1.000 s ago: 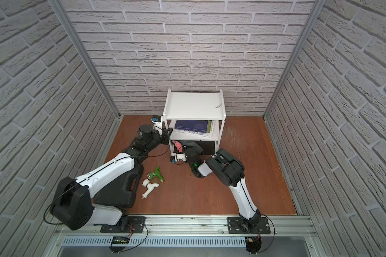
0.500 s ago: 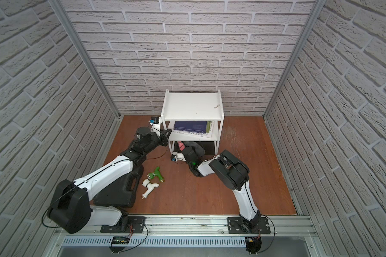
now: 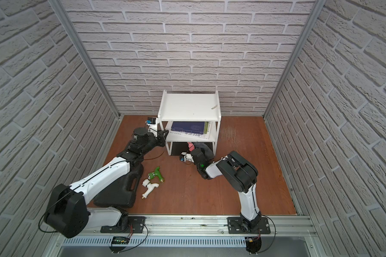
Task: Wipe the bookshelf clean with a cloth
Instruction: Wipe the dust from the shelf.
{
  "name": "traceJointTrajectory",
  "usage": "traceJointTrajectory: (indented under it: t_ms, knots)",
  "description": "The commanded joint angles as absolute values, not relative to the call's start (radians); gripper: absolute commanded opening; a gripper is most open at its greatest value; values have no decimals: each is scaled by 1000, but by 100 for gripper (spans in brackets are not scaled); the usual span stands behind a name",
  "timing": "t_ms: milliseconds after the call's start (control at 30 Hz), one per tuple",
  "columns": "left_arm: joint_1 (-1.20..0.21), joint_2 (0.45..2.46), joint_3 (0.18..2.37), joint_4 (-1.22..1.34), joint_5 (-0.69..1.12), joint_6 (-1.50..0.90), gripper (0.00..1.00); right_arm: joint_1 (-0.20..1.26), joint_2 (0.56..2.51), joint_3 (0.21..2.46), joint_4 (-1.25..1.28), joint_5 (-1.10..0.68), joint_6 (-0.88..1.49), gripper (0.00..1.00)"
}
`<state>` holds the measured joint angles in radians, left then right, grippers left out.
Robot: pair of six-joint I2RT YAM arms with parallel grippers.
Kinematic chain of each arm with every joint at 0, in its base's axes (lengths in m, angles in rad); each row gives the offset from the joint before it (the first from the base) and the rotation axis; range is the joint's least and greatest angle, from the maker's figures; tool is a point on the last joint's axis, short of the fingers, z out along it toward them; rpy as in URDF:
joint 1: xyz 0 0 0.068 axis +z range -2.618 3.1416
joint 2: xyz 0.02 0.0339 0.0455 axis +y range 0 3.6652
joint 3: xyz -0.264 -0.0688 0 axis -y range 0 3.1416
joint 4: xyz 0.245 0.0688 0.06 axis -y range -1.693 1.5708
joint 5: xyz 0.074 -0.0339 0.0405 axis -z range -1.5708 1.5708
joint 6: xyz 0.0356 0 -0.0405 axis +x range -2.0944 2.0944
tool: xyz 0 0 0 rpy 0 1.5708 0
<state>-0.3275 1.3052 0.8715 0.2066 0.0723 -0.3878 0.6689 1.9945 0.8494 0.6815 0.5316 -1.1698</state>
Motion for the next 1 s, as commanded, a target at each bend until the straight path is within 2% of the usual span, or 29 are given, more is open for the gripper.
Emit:
traceJointTrajectory:
  t_ms: [0, 100, 200, 433, 567, 633, 733, 967]
  knots:
    - [-272, 1258, 843, 78, -27, -284, 0, 762, 2028, 879, 556, 520, -1115, 3]
    - [-272, 1262, 831, 96, -23, -287, 0, 814, 2069, 956, 558, 500, -1071, 3]
    - [-268, 1257, 829, 98, -32, -288, 0, 795, 2084, 978, 558, 530, -1047, 3]
    - [-250, 1255, 836, 83, -25, -302, 0, 657, 1970, 778, 465, 632, -1023, 2]
    - [-242, 1268, 830, 96, -20, -324, 0, 653, 1899, 749, 426, 662, -937, 3]
    - [-242, 1277, 828, 99, -25, -334, 0, 670, 1833, 741, 382, 572, -841, 3]
    - [-241, 1279, 824, 97, -31, -340, 0, 676, 1629, 689, 354, 360, -641, 3]
    - [-242, 1271, 814, 88, -52, -354, 0, 627, 1197, 525, 352, 109, -279, 3]
